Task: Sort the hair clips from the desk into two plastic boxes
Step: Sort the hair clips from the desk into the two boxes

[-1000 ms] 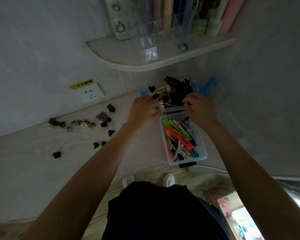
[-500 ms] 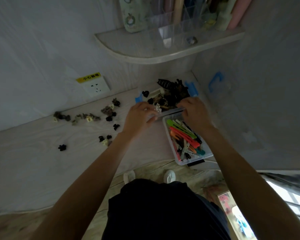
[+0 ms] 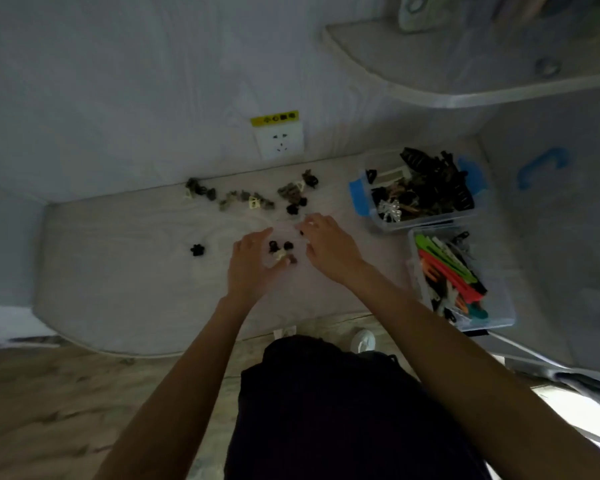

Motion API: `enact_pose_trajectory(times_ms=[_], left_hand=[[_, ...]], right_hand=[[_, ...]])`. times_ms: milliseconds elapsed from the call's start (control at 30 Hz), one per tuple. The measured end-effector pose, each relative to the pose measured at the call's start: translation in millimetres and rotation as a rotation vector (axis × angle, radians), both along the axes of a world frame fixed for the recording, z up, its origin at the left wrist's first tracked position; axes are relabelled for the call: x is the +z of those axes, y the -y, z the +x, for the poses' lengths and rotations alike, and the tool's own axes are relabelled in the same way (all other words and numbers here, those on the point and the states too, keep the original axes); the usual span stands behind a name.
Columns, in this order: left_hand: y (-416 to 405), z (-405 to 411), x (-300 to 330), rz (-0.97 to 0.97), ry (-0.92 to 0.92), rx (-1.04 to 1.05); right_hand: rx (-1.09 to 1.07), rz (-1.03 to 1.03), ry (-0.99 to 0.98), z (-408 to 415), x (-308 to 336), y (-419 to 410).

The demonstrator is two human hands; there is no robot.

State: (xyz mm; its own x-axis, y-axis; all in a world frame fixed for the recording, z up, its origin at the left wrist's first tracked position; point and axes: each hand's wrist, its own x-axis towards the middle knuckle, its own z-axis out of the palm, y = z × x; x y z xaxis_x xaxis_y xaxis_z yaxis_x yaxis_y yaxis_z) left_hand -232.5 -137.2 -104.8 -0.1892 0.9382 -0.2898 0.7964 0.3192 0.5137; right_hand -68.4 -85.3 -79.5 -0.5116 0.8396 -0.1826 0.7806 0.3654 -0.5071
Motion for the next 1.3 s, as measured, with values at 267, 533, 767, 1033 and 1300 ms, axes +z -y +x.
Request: enact_pose_trajectory(times_ms=[267, 533, 767, 1033, 1300], left_hand=[[-14.7, -11.2, -10.2, 0.009, 0.1, -0.098], [-14.0, -43.0, -15.4, 0.121, 0.083, -0.179], [-0.5, -91.6, 4.3, 0.235, 0.091, 0.042], [15.4, -132.7, -11.0, 0.114, -0.027, 0.219], [-32.3, -116.8, -11.3, 0.127, 0.245, 0.253]], right_hand=[[-0.097, -0.288, -0.041, -31.8, -24.9, -3.9], [-0.22, -0.175, 0.096, -66.8, -29.3, 12.1], [-0.392, -0.14, -0.012, -82.3, -27.9, 6.8], [-0.663, 0.029, -0.159, -48.4, -12.8, -38.3], [-0.477, -0.194, -0.063, -62.2, -6.5, -77.5]])
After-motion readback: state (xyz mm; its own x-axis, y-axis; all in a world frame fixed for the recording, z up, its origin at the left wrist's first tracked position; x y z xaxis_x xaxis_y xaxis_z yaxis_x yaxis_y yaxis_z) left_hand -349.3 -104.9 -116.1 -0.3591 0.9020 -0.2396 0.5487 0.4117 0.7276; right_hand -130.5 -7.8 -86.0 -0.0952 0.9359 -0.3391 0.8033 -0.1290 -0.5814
